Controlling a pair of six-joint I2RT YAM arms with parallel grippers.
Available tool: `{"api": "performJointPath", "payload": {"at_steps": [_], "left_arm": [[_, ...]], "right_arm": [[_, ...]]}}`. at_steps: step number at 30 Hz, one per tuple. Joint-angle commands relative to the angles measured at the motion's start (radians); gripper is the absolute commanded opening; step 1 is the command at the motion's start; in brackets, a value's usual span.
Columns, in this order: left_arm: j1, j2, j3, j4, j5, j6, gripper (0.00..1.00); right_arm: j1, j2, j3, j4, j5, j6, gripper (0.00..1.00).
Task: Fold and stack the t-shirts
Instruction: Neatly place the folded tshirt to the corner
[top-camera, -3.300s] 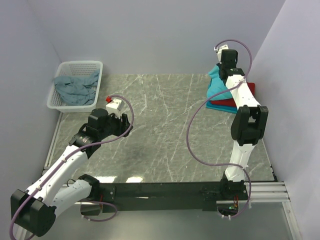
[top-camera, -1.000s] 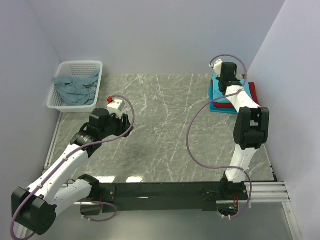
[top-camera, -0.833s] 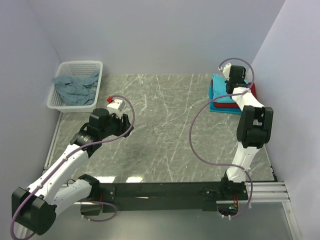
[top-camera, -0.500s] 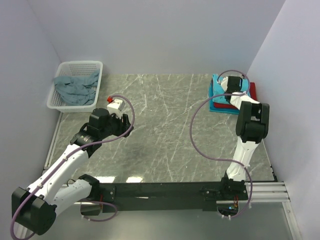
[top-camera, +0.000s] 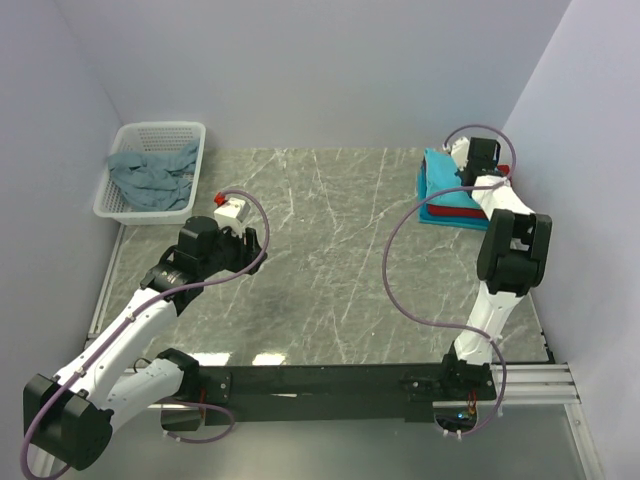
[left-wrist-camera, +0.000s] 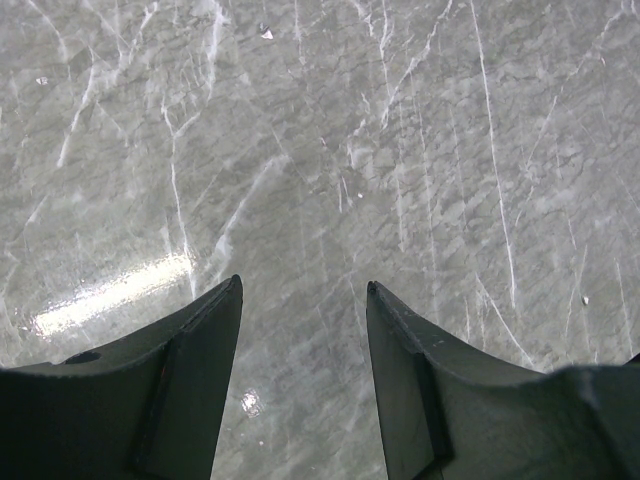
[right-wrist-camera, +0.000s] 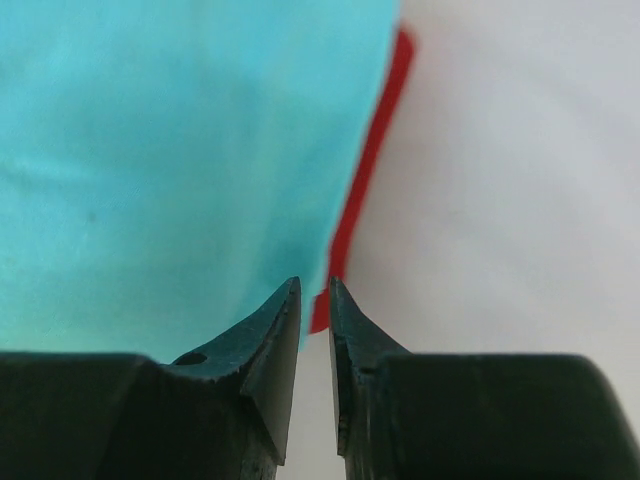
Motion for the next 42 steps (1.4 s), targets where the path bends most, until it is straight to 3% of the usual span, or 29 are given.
{"api": "performJointPath", "payload": {"at_steps": [1, 15, 18, 31, 42], "left_arm": [[0.004, -0.013, 0.011, 0.015, 0.0, 0.019, 0.58], [0.004, -0.01, 0.014, 0.016, 0.022, 0.025, 0.58], [0.004, -0.016, 0.014, 0.018, 0.026, 0.024, 0.58], [0.004, -0.032, 0.013, 0.022, 0.029, 0.024, 0.59], [0.004, -0.035, 0.008, 0.022, 0.017, 0.022, 0.59]], "right_arm": [[0.034, -0.066, 0.067, 0.007, 0.006, -0.002, 0.25], [0.106, 0.161, 0.004, 0.047, 0.135, -0.103, 0.24], [0.109, 0.164, -0.029, 0.067, 0.15, -0.108, 0.24], [0.09, -0.035, 0.102, 0.036, 0.145, -0.083, 0.27], [-0.01, 0.113, 0.07, 0.041, 0.158, -0.071, 0.27]]}}
